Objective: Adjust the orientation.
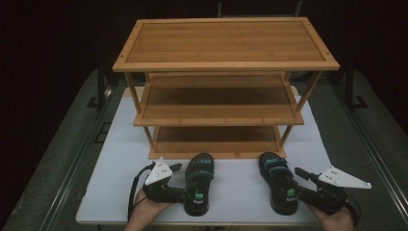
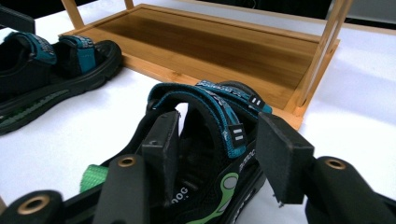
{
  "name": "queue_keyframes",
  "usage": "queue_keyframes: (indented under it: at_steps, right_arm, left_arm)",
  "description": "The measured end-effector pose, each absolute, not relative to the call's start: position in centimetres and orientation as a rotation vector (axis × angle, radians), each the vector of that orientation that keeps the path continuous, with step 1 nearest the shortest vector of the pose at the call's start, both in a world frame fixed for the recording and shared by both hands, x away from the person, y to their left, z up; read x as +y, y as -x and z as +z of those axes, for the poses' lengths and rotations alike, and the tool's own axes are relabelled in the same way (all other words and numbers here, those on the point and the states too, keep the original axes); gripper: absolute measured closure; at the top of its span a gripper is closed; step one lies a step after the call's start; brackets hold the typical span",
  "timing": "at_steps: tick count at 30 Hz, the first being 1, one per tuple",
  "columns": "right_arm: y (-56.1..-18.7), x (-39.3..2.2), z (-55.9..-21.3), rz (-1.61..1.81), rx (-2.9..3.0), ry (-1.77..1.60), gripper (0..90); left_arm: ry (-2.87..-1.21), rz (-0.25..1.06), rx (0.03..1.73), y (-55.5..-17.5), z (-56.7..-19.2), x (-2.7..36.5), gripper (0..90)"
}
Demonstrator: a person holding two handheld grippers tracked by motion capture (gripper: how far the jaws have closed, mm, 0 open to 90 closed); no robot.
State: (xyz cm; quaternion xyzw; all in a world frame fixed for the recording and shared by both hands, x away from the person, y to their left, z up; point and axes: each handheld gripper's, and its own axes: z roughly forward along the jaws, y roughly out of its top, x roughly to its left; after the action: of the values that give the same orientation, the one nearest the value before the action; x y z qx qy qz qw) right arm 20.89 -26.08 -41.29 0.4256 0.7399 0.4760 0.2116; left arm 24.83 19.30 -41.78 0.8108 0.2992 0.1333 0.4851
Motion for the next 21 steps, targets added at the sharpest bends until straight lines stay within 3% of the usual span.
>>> queue_keyframes:
  at_steps: [11,17,21]
  right_arm:
    - [-21.67,-26.10,-41.89,1.317,2.088,-1.243,34.8]
    - [-21.77,-25.78,-41.89,1.295,2.102,-1.240,37.0]
    - [-21.80,-25.34,-41.83,1.218,2.107,-1.205,41.4]
  left_arm:
    - [-1.981,0.316,0.754,-24.88,-41.66,19.18,20.1]
    - [-2.019,0.324,0.742,-24.61,-41.44,19.09,44.4]
    - [-2.050,0.327,0.747,-24.36,-41.33,18.59,54.8]
